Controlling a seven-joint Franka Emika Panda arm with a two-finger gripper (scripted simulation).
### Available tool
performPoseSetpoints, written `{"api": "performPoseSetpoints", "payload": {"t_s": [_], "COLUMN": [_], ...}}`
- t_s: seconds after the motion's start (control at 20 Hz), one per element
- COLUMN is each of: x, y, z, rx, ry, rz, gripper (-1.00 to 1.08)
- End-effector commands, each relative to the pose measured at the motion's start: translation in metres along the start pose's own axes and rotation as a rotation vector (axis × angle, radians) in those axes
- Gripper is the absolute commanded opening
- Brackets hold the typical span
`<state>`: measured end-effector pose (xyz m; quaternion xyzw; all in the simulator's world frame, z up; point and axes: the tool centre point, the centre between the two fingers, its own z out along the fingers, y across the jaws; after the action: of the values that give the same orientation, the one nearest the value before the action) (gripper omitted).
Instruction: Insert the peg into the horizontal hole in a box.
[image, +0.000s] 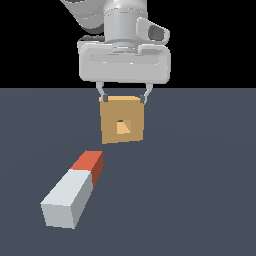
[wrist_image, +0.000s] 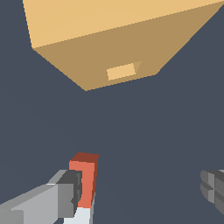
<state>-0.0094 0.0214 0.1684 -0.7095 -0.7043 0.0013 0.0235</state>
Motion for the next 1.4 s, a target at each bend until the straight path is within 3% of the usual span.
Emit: {"api": "performPoseSetpoints", "payload": {"t_s": [0.0, 0.5, 1.35], "x": [0.000, -0.026, -0.149], "y": [0.000, -0.013, -0.078], "z": [0.000, 0.015, 0.085], "rx": [0.000, -0.006, -0.033], "ry": [0.000, -0.005, -0.028], "rz": [0.000, 0.014, 0.081], "gripper": [1.00, 1.00, 1.00]}}
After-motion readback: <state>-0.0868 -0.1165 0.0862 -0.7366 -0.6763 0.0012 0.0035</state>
